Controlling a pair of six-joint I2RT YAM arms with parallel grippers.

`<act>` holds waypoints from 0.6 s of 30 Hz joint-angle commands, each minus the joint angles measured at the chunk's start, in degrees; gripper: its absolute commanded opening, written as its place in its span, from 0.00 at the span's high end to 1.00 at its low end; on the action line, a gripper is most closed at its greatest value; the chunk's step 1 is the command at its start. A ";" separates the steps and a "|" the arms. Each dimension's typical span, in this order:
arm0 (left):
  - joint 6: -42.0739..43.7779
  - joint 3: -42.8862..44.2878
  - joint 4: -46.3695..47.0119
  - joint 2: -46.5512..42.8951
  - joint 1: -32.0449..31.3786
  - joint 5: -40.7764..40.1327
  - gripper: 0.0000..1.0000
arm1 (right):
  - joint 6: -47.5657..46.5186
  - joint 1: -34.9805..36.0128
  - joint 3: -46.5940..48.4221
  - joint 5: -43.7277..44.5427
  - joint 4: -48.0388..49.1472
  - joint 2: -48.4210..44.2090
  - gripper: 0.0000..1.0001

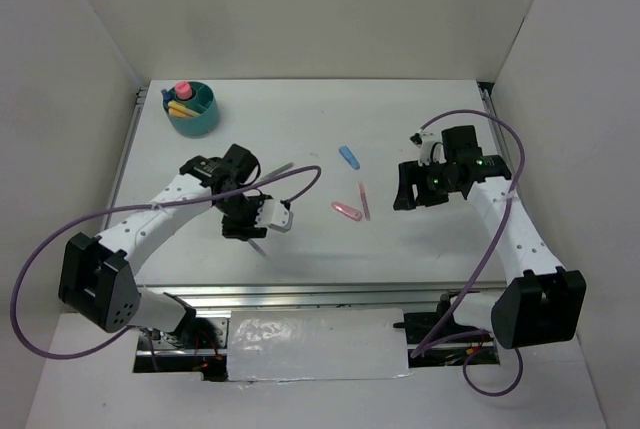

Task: Sort the stationery into containers
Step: Pick up the pen from the center of the board.

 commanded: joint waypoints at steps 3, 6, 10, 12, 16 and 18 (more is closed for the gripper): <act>-0.27 -1.23 3.43 4.17 -3.22 -1.45 0.42 | -1.05 -0.60 -0.78 -0.19 1.93 1.61 0.29; -2.20 -2.72 6.58 7.08 -5.94 -3.12 0.43 | -1.76 -0.77 -2.10 0.34 2.46 1.00 0.29; -3.52 -3.51 8.44 9.46 -7.71 -4.19 0.44 | -1.67 -1.13 -1.49 0.87 2.90 1.87 0.29; -4.66 -4.48 9.40 9.99 -8.50 -3.74 0.44 | -1.32 -1.30 -1.14 -0.36 2.29 2.75 0.29; -6.25 -8.16 12.13 9.64 -10.87 -4.88 0.44 | -1.23 -1.74 -1.49 -0.71 2.63 3.10 0.29; -6.60 -9.66 14.32 9.64 -12.63 -7.07 0.44 | -1.14 -2.09 -1.75 -0.89 2.99 3.28 0.29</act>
